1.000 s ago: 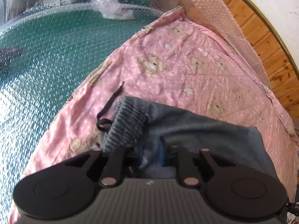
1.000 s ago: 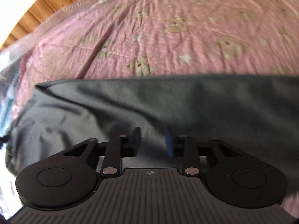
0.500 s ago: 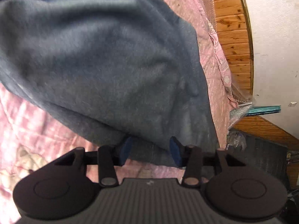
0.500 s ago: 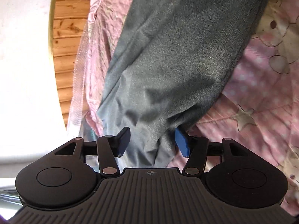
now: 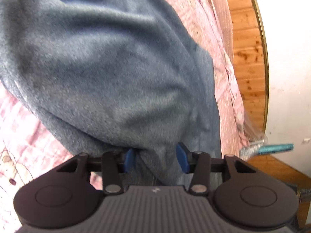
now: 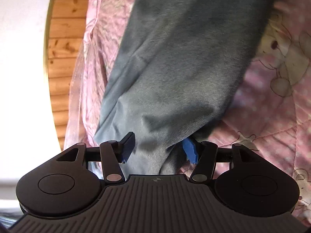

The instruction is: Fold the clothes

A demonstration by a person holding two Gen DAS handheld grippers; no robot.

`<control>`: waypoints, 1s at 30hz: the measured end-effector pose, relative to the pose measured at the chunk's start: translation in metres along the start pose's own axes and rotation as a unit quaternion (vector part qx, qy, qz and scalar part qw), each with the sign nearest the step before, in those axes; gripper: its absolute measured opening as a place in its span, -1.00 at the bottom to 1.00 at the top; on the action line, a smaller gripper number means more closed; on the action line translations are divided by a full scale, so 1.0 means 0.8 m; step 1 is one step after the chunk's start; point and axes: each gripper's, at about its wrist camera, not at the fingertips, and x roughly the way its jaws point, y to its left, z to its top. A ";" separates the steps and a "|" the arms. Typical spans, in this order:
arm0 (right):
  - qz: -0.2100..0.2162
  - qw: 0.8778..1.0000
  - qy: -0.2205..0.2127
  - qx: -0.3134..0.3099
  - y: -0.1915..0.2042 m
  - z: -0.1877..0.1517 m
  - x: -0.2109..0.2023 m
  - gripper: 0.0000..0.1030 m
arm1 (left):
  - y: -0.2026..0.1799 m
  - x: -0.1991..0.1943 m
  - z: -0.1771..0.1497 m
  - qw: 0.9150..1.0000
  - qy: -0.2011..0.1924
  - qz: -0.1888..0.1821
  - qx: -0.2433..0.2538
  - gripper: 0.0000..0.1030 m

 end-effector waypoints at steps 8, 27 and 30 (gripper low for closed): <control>-0.029 0.996 -0.003 -0.079 0.027 -0.014 -0.005 -1.00 | -0.017 -0.015 -0.008 0.999 -0.019 0.031 0.033 -0.90; -0.143 0.957 0.096 -0.232 0.048 -0.004 -0.021 -0.57 | -0.001 -0.027 -0.042 0.992 -0.018 0.116 0.043 -0.84; -0.146 0.933 0.112 -0.310 0.086 0.014 -0.060 -0.47 | -0.011 -0.052 -0.056 0.990 -0.024 0.134 0.045 -0.60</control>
